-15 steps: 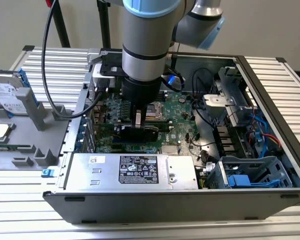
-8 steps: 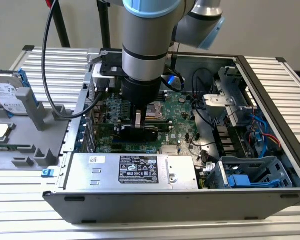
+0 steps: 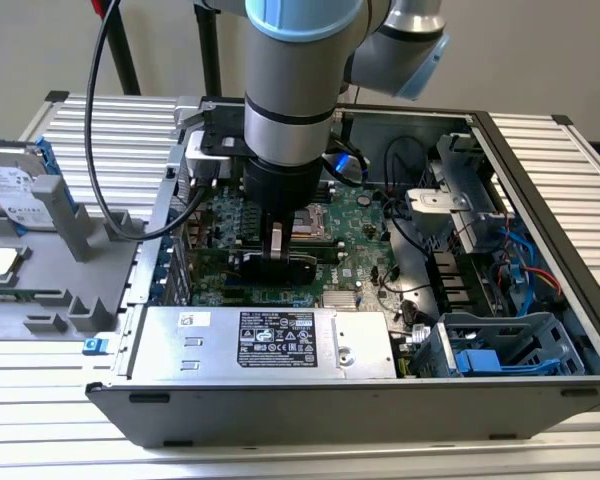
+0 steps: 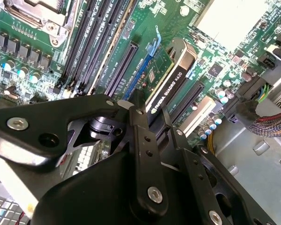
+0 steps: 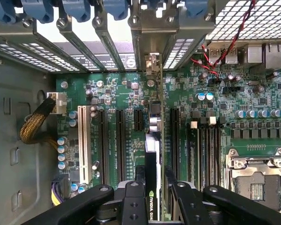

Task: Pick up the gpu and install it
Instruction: 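Insert the gpu into the slot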

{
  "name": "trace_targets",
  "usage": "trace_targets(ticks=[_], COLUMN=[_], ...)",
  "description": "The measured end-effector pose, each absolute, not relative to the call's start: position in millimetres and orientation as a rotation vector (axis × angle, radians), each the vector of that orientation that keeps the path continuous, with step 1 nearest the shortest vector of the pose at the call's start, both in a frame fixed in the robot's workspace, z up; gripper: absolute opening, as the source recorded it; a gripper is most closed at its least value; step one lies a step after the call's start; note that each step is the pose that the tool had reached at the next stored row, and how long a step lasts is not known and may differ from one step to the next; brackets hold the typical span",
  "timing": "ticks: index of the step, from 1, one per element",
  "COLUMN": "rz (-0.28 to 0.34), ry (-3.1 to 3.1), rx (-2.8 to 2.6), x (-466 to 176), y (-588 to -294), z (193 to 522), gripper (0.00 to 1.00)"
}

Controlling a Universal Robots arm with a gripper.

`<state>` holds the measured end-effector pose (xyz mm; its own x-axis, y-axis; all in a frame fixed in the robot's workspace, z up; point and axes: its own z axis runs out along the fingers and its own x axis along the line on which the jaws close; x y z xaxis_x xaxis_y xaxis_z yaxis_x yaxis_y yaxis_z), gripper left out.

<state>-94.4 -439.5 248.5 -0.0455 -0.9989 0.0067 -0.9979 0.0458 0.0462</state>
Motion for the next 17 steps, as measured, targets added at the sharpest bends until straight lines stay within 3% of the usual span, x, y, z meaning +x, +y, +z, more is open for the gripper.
trace_targets(ticks=[17], rz=[-0.049], ry=[-2.243], rx=[2.143], x=[-96.8], y=[-439.6], z=[248.1], gripper=[0.00])
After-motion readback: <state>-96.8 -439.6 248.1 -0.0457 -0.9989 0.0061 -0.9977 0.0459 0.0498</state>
